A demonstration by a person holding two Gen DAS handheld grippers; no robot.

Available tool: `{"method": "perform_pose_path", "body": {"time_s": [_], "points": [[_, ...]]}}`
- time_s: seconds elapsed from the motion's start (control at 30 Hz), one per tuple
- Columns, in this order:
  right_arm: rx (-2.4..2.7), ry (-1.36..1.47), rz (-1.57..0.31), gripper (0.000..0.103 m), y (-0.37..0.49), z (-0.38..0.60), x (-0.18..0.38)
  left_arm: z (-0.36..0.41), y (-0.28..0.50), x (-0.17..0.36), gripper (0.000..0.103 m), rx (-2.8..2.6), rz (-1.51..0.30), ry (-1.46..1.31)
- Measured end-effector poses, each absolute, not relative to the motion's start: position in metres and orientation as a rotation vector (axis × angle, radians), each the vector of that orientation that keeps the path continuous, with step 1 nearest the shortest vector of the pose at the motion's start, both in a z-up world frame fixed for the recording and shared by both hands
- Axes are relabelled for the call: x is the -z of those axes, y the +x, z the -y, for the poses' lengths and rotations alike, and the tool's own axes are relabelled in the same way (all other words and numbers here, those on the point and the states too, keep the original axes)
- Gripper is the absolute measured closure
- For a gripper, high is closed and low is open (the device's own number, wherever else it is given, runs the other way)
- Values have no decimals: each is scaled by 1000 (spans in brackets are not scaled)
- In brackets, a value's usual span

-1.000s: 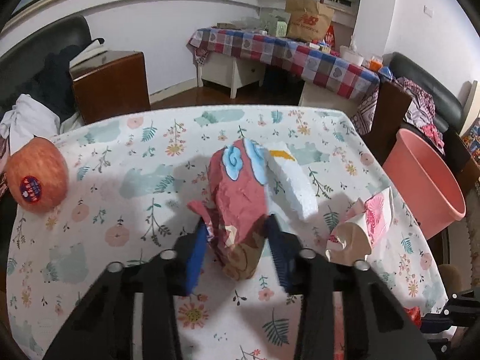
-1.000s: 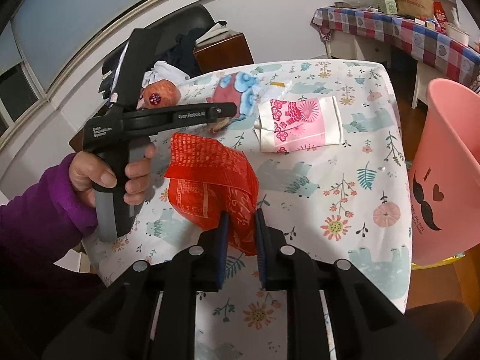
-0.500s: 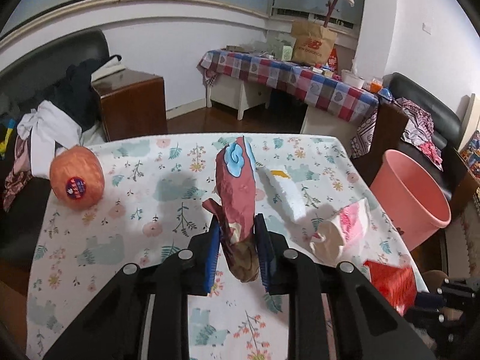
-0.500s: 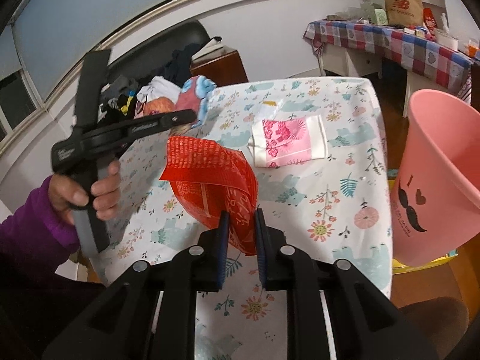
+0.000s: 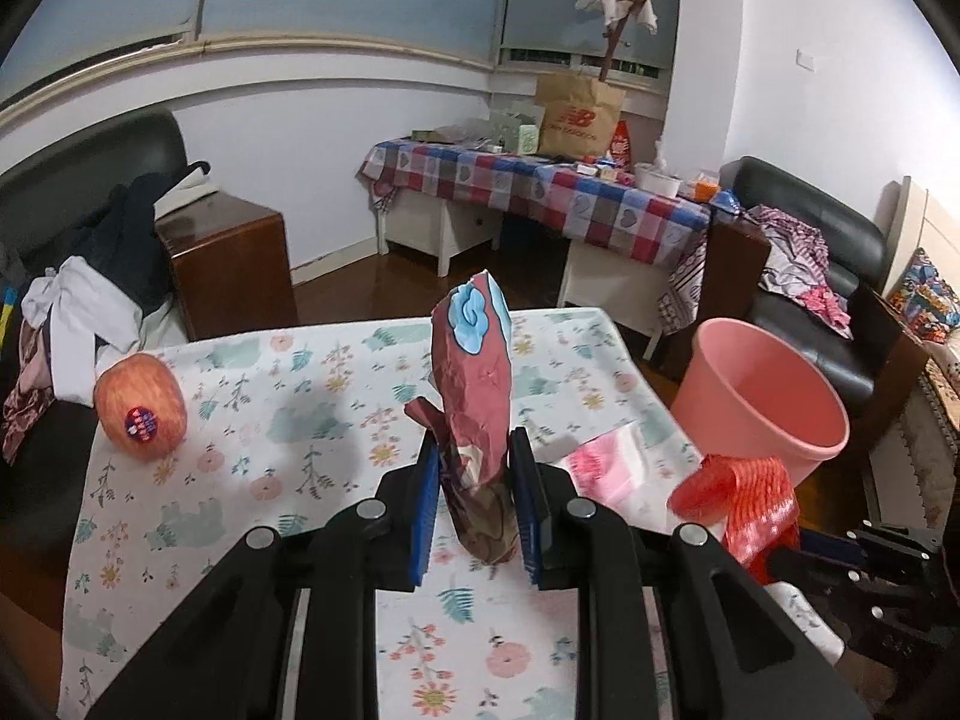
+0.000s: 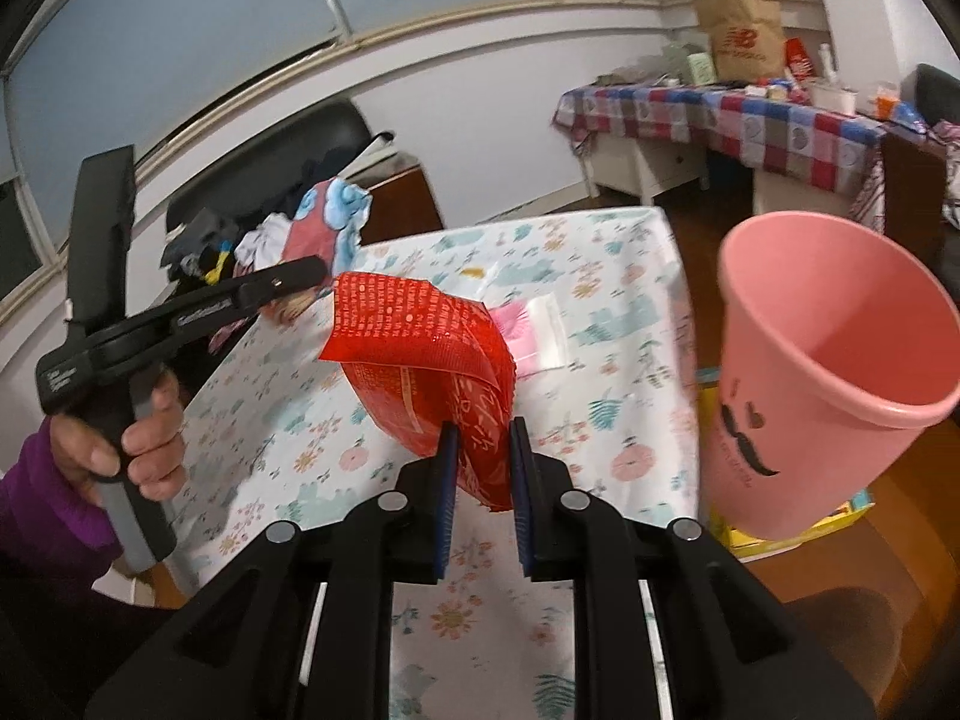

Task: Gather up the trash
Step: 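Carry both items over the pink bin and open both tools to drop them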

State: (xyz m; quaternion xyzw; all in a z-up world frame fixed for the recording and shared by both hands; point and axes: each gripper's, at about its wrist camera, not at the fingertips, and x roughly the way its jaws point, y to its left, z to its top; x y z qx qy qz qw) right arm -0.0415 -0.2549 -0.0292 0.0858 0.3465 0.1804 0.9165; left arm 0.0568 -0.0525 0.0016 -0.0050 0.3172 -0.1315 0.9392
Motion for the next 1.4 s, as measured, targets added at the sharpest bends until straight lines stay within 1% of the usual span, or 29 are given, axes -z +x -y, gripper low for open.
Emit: {"method": "perform_pose_path", "body": {"time_s": [0.4, 0.7, 1.0, 1.4], "points": [[-108, 178, -578, 86, -45, 326, -4, 108, 55, -25, 81, 375, -599, -19], [44, 180, -519, 86, -41, 372, -17, 169, 58, -42, 81, 484, -572, 2], [130, 197, -534, 86, -35, 403, -3, 228, 66, -42, 81, 581, -585, 30], [178, 212, -574, 86, -15, 424, 19, 290, 95, -11, 81, 640, -681, 61]]}}
